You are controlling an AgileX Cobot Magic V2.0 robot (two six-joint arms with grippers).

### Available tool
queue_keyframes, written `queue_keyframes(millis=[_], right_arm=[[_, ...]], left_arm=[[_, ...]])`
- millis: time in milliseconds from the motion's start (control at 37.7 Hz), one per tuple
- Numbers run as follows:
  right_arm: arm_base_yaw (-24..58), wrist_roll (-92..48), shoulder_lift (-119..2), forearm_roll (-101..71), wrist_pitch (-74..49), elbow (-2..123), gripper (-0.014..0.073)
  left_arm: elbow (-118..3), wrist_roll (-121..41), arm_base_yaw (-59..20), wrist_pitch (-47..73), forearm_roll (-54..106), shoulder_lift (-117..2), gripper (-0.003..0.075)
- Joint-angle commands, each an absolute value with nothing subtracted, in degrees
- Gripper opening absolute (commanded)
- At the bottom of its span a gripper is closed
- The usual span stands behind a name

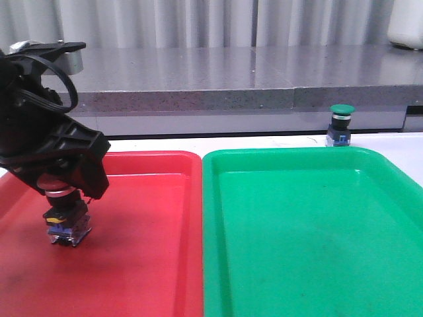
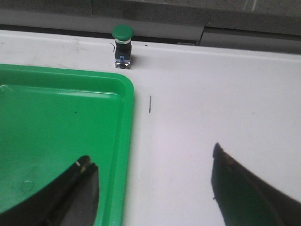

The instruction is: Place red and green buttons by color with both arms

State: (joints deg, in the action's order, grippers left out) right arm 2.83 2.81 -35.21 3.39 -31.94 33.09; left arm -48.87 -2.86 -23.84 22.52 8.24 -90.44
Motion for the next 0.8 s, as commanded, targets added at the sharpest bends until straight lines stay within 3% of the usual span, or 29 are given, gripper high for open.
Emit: queue_keyframes(millis=[0,265,769], right_arm=[[2.3,2.3,-35.5,4.1,-28.2,35.0,0.0526],[2.3,2.3,-35.5,4.1,-28.2,35.0,0.0526],[2.3,2.3,-35.5,4.1,-28.2,35.0,0.0526]], left_arm=[[-50.2,-2.7,-24.4,19.8,8.9,-88.1,0.0547],[-50.2,-2.7,-24.4,24.2,8.9,-80.0,0.0547],[-50.2,-2.7,-24.4,35.5,8.9,-49.4,0.0547]])
